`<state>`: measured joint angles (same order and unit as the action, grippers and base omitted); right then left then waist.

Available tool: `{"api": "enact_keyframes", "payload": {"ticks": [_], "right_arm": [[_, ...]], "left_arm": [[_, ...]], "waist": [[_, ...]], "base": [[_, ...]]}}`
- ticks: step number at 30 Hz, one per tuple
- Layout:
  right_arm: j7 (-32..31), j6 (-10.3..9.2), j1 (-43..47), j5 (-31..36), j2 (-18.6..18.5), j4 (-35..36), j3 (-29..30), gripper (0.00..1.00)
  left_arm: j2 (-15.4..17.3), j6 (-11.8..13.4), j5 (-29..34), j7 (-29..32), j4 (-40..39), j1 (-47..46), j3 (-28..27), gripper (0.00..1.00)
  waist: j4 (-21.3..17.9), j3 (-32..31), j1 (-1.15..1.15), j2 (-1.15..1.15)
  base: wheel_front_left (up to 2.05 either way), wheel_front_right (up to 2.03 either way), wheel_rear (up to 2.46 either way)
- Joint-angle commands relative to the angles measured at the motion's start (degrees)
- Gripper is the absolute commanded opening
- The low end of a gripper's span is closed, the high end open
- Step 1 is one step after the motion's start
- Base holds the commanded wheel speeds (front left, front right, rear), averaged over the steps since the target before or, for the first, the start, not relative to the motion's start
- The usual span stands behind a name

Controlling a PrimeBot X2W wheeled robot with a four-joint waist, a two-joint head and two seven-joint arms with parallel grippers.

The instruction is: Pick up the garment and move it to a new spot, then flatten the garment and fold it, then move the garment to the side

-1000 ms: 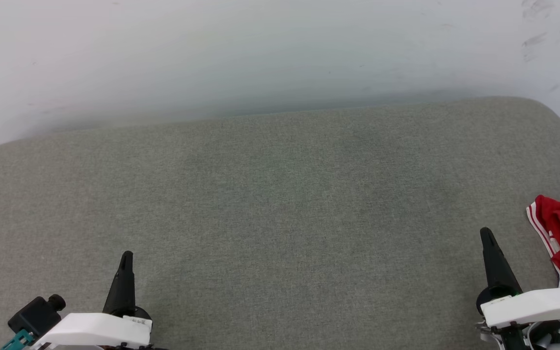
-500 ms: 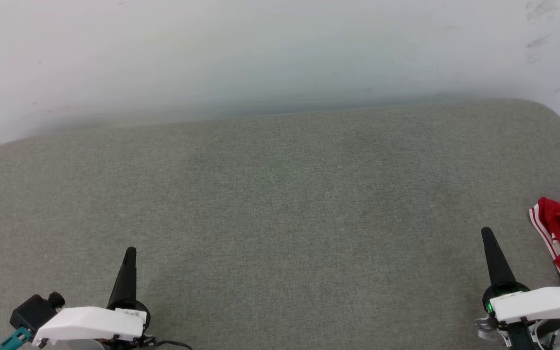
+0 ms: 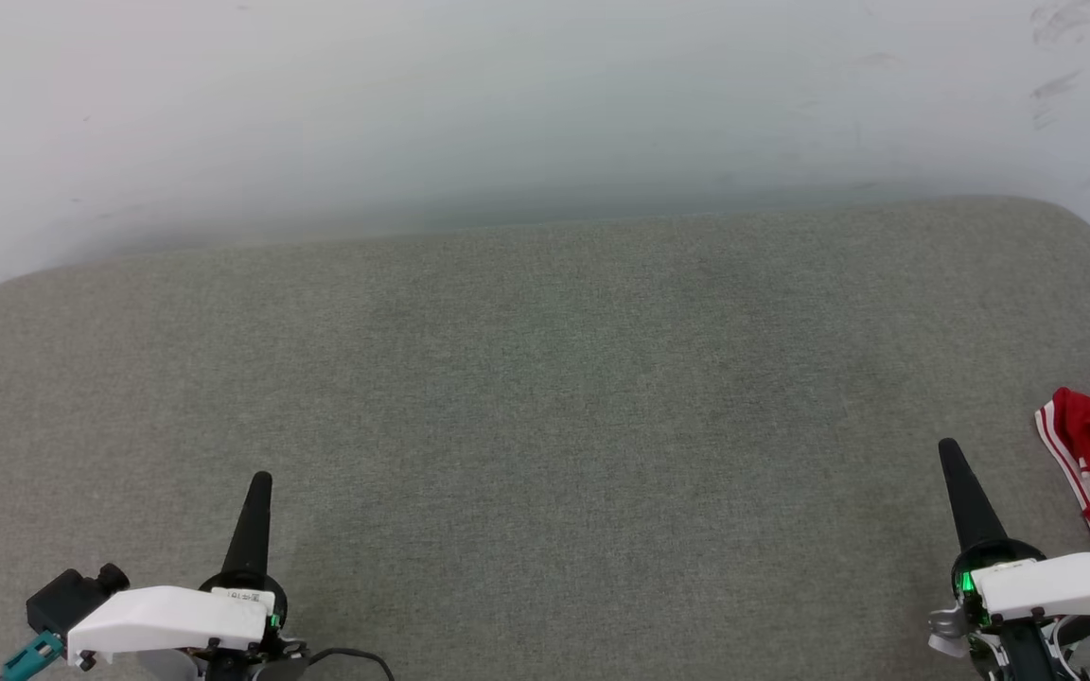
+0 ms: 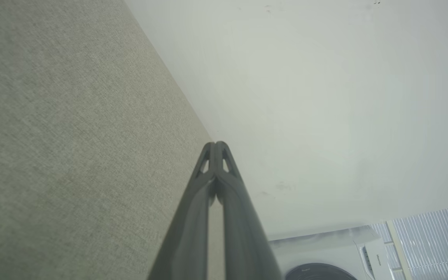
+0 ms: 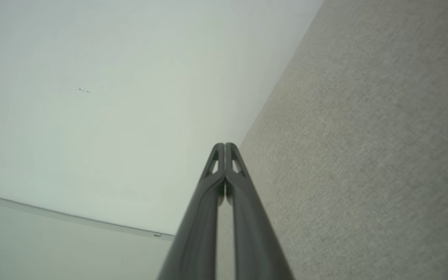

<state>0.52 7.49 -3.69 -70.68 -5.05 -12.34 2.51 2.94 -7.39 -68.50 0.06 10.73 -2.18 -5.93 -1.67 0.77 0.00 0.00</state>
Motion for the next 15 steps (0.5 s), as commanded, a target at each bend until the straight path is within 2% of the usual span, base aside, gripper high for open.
{"api": "enact_keyframes", "payload": {"ticks": [1,15], "right_arm": [[-0.31,0.01,-1.51,-1.47,0.23,0.23,0.27,0.00],[-2.23,0.00,-1.90,-8.31,0.64,-0.38,1.19,0.00]], "left_arm": [[0.31,-0.11,-1.39,0.42,-0.10,-1.21,-0.15,0.00],[0.29,-0.13,-8.70,2.34,1.03,-2.25,-0.25,0.00]], "waist": [[0.05,-0.02,0.00,0.00],[0.50,-0.17,0.00,0.00]], "base": [[0.00,0.00,0.00],[0.00,0.00,0.00]]}}
